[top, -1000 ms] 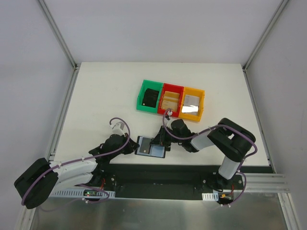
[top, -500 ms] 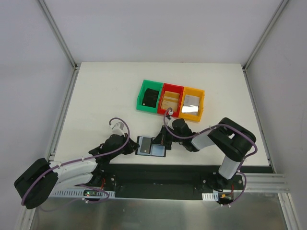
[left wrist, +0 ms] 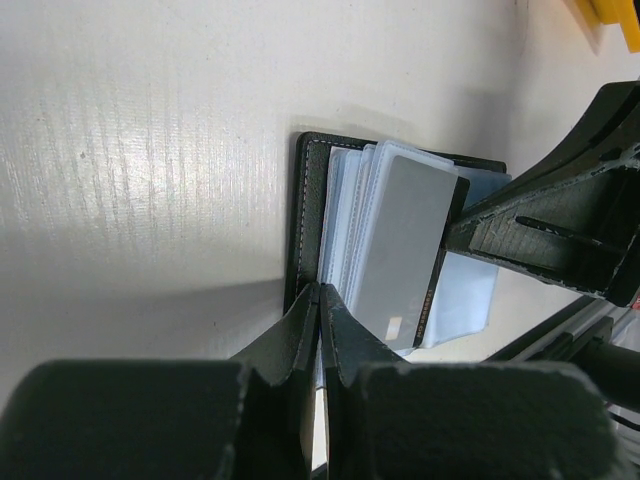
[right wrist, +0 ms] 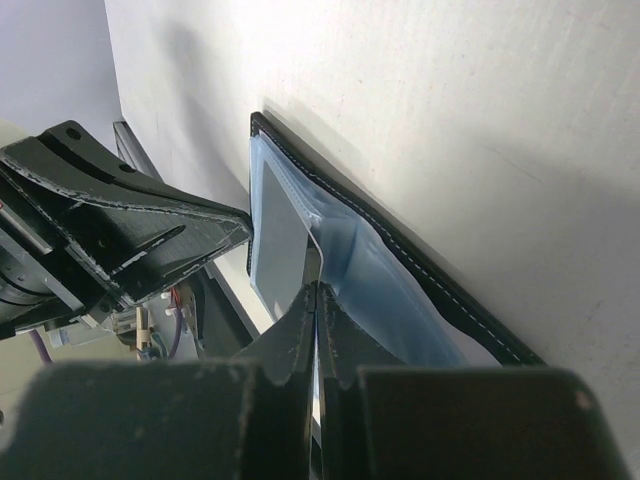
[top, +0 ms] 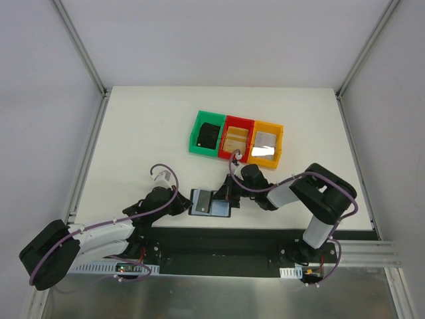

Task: Take the credit cards out of the card holder
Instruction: Remove the credit card from the card holder.

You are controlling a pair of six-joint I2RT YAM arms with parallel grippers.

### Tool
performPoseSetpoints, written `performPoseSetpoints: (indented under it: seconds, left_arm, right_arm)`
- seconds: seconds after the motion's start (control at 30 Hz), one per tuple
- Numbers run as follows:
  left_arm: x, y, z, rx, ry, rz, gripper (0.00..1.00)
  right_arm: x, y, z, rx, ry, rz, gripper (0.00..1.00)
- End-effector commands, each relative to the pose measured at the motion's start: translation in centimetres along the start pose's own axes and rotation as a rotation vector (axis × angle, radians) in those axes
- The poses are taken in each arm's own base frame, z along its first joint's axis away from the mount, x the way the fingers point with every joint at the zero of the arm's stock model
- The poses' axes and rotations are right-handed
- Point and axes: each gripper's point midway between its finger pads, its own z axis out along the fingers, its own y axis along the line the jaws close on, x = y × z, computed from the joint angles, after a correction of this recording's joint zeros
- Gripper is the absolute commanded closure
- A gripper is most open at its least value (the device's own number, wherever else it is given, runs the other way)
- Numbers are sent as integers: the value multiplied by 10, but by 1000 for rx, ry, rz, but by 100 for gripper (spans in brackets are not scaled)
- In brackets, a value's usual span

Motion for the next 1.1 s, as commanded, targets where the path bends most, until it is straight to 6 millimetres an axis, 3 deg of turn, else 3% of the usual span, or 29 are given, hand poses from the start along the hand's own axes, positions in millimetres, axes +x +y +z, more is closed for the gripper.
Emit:
performPoseSetpoints:
  seconds: [0.0, 0.73, 0.9, 1.07]
  left_arm:
    - [15, 36, -3, -97, 23, -3, 100]
    - [12, 34, -4, -91, 11, -6, 100]
    - [12, 30, -4, -77, 15, -1, 100]
    - [12, 27, -3, -65, 23, 7, 100]
  right_arm:
    - [-1, 0, -8, -7, -5, -34, 99]
    - [0, -5, -17, 16, 13, -48, 99]
    - [-2, -1, -16, 7, 12, -44, 78]
    - [-6, 6, -14, -15, 8, -39, 69]
